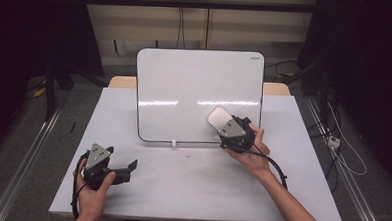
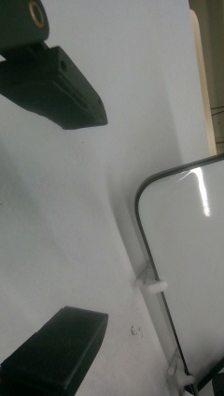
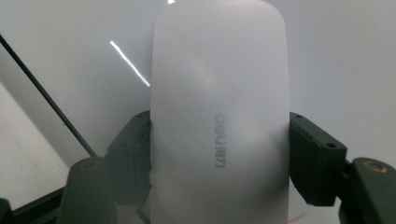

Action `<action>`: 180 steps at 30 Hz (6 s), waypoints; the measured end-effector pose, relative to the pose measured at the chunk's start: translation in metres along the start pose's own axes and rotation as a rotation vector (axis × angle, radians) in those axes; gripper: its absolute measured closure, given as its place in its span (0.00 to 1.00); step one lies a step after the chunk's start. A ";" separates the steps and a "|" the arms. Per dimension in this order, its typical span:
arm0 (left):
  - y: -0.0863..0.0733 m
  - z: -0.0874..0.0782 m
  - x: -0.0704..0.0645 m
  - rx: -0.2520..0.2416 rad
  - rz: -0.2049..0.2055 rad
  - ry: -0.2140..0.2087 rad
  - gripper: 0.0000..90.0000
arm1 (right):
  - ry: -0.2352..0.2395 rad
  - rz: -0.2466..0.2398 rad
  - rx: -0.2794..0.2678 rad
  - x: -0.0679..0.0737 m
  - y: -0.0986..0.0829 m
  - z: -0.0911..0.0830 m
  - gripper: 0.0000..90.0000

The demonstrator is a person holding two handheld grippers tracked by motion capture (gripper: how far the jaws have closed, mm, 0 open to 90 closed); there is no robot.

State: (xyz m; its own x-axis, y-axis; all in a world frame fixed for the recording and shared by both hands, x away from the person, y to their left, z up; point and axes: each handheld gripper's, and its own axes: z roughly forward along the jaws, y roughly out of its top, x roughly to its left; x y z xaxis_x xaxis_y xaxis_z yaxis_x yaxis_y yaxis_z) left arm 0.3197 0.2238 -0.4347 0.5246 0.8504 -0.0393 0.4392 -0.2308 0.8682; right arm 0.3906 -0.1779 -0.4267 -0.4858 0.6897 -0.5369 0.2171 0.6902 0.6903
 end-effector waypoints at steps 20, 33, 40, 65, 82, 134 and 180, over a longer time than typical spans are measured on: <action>0.000 0.000 0.002 0.000 -0.007 0.000 0.07 | -0.091 0.192 0.000 -0.078 0.007 0.001 0.35; 0.000 -0.001 -0.001 -0.005 -0.002 -0.001 0.07 | -0.087 0.148 0.000 -0.044 -0.016 -0.006 0.35; 0.001 -0.001 -0.001 -0.002 0.006 0.002 0.07 | -0.051 0.094 0.019 -0.016 -0.019 -0.007 0.35; 0.000 -0.002 0.001 -0.005 -0.005 -0.001 0.07 | -0.093 0.231 -0.012 -0.077 0.016 0.007 0.35; 0.000 0.000 0.000 -0.003 -0.005 -0.001 0.07 | -0.107 0.195 0.043 -0.047 -0.020 -0.010 0.35; 0.000 -0.006 0.004 -0.020 -0.013 0.000 0.07 | -0.087 0.202 -0.028 -0.022 -0.023 -0.050 0.35; 0.002 0.001 0.001 -0.004 -0.003 -0.004 0.07 | -0.019 0.359 -0.014 -0.039 -0.036 -0.024 0.10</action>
State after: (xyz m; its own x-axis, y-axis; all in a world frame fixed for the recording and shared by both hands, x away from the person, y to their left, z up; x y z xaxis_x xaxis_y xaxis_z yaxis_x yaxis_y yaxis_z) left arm 0.3220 0.2234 -0.4332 0.5261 0.8493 -0.0440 0.4379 -0.2262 0.8701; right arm 0.3815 -0.2352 -0.4186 -0.3653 0.8915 -0.2679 0.3594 0.4006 0.8429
